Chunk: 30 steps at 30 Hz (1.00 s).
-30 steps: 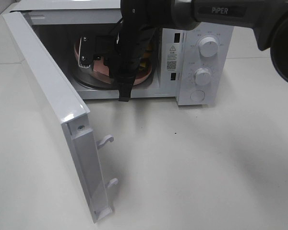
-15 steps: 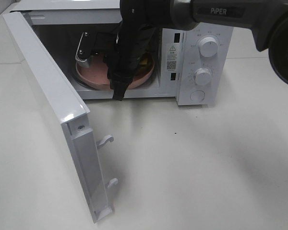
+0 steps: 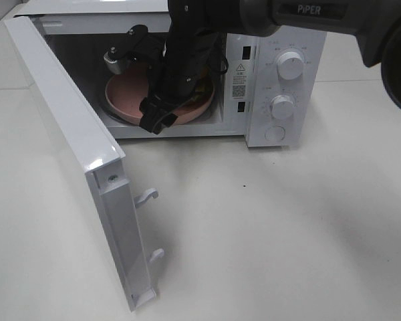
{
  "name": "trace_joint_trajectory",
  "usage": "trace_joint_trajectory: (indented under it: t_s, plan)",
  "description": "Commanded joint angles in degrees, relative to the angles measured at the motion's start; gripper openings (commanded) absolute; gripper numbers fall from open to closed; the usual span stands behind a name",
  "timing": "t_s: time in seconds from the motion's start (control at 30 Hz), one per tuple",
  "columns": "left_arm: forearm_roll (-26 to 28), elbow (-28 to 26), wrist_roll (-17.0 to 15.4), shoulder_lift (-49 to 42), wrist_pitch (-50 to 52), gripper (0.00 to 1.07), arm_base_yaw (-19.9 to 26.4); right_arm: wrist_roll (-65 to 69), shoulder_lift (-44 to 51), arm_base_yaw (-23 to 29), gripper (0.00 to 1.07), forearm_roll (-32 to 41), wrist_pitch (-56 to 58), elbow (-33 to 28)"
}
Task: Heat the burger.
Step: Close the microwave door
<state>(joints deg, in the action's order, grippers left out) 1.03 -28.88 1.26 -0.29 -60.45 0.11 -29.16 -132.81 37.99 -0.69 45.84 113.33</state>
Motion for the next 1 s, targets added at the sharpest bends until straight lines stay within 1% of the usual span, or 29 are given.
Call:
trace_joint_trajectory:
  t_s: [0.03,0.07,0.13,0.53,1.0]
  plan:
    - [0.2,0.2,0.0,-1.2,0.9,0.0,0.2,6.4,1.0,-0.1,0.74,0.1,1.9,0.3]
    - [0.2,0.2,0.0,-1.2,0.9,0.0,0.2,6.4,1.0,-0.1,0.74,0.1,1.9,0.3]
    - [0.2,0.2,0.0,-1.2,0.9,0.0,0.2,10.7,1.0,-0.1,0.78,0.1,2.2,0.3]
    - [0.2,0.2,0.0,-1.2,0.9,0.0,0.2,20.9,1.4,-0.1,0.76,0.0,6.2,0.3]
    - [0.2,0.2,0.0,-1.2,0.9,0.0,0.2,21.2,2.4,-0.1,0.76,-0.2,8.6,0.3]
